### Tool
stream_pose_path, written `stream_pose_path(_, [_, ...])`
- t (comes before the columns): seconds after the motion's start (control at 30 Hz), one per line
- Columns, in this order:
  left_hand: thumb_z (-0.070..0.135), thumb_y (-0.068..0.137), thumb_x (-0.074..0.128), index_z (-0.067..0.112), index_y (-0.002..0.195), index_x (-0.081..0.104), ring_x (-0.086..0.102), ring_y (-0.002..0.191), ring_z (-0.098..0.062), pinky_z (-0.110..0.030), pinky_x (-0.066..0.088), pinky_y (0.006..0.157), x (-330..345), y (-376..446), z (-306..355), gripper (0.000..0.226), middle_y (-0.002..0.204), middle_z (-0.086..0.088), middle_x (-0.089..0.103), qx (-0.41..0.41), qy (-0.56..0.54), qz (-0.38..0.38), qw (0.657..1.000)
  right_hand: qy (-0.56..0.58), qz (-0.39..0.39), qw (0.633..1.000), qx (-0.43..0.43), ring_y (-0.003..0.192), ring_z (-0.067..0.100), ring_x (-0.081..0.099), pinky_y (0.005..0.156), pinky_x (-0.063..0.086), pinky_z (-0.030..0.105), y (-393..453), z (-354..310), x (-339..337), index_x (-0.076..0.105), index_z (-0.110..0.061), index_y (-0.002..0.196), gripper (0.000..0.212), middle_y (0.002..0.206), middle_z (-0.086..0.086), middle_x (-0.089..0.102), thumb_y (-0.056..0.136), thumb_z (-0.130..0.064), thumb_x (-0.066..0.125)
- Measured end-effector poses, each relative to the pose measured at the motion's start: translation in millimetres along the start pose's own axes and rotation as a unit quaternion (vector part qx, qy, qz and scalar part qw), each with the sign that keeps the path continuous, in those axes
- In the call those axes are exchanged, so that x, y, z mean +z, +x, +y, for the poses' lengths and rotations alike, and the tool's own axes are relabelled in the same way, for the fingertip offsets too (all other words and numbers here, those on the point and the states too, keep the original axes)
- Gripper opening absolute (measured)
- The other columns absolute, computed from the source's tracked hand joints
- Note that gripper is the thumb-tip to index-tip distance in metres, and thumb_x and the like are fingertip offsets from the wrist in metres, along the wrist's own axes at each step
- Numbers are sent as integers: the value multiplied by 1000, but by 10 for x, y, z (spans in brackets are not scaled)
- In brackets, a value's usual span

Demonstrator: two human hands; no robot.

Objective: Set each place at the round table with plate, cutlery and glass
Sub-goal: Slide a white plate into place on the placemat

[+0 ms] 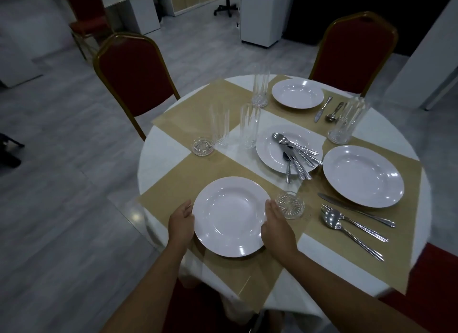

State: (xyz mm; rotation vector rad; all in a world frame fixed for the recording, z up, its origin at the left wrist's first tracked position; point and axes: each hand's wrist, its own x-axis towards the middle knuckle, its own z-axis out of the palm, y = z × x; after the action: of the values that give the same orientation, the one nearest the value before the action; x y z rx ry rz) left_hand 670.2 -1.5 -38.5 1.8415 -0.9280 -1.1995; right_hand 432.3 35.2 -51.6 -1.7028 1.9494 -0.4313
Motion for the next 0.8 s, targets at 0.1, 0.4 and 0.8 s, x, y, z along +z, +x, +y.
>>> stream_pose_path(0.1, [-12, 92, 39, 5, 141, 45, 52, 126, -22, -26, 38, 103, 42, 33, 57, 52, 138, -10, 55, 6, 11, 4, 1000, -24, -11, 1000, -6, 151, 14, 6, 118, 24, 29, 88, -7, -34, 12, -8, 155, 66, 163, 5, 6, 94, -4, 38])
stream_pose_path(0.4, [-12, 91, 40, 6, 140, 46, 54, 124, -23, -34, 40, 108, 84, 93, 82, 52, 137, -10, 56, 8, 25, 13, 1000, -104, -30, 994, -13, 151, 16, 7, 122, 2, 36, 184, 26, -91, 11, -7, 155, 62, 163, 7, 5, 97, -9, 36])
stream_pose_path(0.8, [-11, 91, 41, 8, 139, 48, 54, 124, -24, -41, 41, 109, 85, 132, 64, 52, 136, -9, 57, 4, 30, 9, 1000, -117, -24, 993, -9, 151, 17, 7, 121, 1, 36, 124, 15, -118, 14, -10, 155, 58, 163, 5, 7, 101, -13, 34])
